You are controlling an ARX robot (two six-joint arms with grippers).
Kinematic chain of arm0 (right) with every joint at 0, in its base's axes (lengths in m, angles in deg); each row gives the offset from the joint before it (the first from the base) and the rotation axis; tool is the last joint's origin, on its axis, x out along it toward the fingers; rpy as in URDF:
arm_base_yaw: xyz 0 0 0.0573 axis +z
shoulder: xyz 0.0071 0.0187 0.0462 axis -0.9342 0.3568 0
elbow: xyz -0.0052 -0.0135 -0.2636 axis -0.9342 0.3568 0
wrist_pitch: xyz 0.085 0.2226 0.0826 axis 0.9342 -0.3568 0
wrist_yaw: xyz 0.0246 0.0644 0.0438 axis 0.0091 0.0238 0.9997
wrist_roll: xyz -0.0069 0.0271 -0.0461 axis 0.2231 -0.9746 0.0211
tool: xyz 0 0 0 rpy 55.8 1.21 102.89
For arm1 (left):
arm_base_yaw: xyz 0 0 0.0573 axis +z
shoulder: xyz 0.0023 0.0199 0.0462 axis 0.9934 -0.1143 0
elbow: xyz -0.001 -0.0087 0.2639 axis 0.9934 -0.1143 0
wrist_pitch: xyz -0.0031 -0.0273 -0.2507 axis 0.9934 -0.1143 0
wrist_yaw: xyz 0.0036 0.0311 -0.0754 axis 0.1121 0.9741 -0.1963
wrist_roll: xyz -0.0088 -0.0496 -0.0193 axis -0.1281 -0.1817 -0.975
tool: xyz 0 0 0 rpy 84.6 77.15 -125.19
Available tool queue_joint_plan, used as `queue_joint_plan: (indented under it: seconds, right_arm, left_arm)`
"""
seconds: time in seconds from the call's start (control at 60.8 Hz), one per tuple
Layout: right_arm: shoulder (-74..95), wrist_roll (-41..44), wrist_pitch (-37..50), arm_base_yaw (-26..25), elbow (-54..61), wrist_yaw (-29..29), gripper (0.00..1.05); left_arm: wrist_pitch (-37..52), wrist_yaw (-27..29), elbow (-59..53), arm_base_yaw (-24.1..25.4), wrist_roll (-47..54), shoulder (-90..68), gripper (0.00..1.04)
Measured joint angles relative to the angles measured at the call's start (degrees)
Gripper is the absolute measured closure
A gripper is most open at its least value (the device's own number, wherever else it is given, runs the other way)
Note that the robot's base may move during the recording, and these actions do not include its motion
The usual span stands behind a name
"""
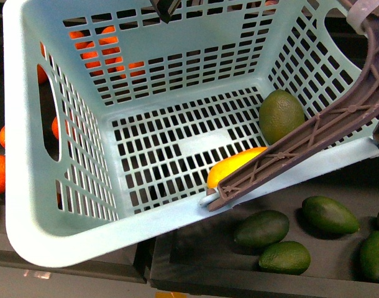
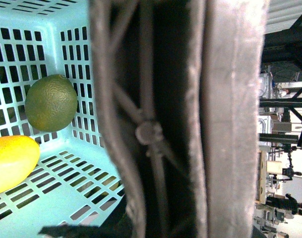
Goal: Pick mango and avocado into basket
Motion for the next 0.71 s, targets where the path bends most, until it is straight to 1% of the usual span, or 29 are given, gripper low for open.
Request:
queue_joint_plan:
  seconds: [0.395,0.658,0.691,0.708]
  right_arm:
    - [-7.76,0.0,-7.63,0.0,0.0,0.0,1.03]
    - [-11.19,0.0,-11.08,0.0,0.0,0.0,1.03]
    - [-12.68,0.0,-12.7,0.0,0.0,-0.02,1.03]
    - [-14.12,0.02,-15.04,0.0,0.0,-0.07,1.03]
  left_arm:
    - [0.0,-0.02,0.0,0.0,-0.02,0.0,0.91]
    - [0.0,-0.02,0.0,0.0,-0.02,0.0,0.91]
    - [0.0,-0.02,0.0,0.0,-0.02,0.0,0.91]
    - [0.0,-0.04,0.0,0.0,-0.02,0.0,0.91]
